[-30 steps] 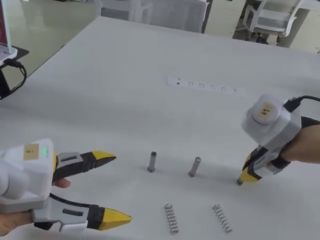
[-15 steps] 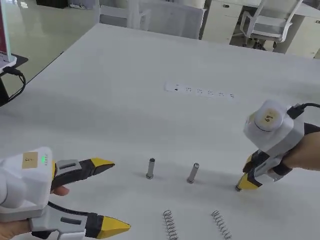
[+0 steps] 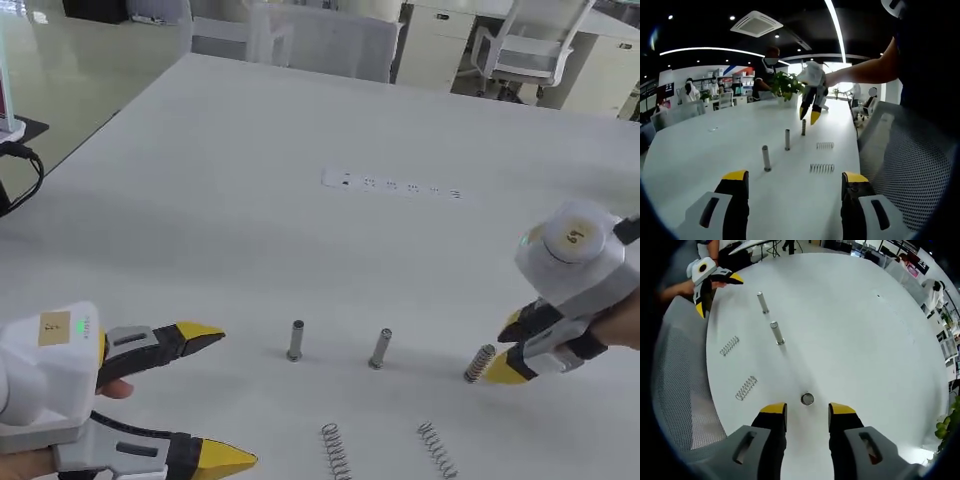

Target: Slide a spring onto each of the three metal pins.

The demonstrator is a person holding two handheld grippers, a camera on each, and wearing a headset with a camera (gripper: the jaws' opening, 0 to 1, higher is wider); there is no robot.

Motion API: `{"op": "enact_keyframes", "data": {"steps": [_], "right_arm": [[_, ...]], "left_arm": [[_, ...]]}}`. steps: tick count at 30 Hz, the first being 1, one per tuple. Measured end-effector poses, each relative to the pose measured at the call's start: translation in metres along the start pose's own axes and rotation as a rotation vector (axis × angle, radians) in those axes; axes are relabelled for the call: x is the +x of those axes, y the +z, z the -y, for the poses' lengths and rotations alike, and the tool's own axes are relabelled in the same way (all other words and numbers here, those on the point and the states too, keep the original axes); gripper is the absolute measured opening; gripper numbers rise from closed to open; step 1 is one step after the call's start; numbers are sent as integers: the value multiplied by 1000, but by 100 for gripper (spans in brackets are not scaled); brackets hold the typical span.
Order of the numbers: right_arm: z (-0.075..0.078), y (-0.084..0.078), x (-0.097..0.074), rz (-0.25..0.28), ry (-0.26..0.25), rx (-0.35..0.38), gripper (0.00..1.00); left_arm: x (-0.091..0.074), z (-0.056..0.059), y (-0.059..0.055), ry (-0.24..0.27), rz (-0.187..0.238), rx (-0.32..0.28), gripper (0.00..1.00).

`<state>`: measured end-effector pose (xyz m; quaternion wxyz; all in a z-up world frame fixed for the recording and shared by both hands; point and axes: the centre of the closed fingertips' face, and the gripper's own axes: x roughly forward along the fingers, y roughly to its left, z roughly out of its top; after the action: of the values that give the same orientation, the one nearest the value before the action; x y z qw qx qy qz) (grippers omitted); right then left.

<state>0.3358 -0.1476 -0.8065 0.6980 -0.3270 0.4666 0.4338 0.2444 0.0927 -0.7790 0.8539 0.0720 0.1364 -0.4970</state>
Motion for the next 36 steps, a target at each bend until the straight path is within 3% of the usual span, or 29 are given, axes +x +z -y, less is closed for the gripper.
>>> {"op": "enact_keyframes", "data": {"steps": [18,36], "right_arm": [[-28,-2,-17,91,-13,77,33],[-83,0,-7,121,61,128,29]], "left_arm": [[-1,2,1,0,3,7,73],[0,7,7,-9,11,18,72]]}}
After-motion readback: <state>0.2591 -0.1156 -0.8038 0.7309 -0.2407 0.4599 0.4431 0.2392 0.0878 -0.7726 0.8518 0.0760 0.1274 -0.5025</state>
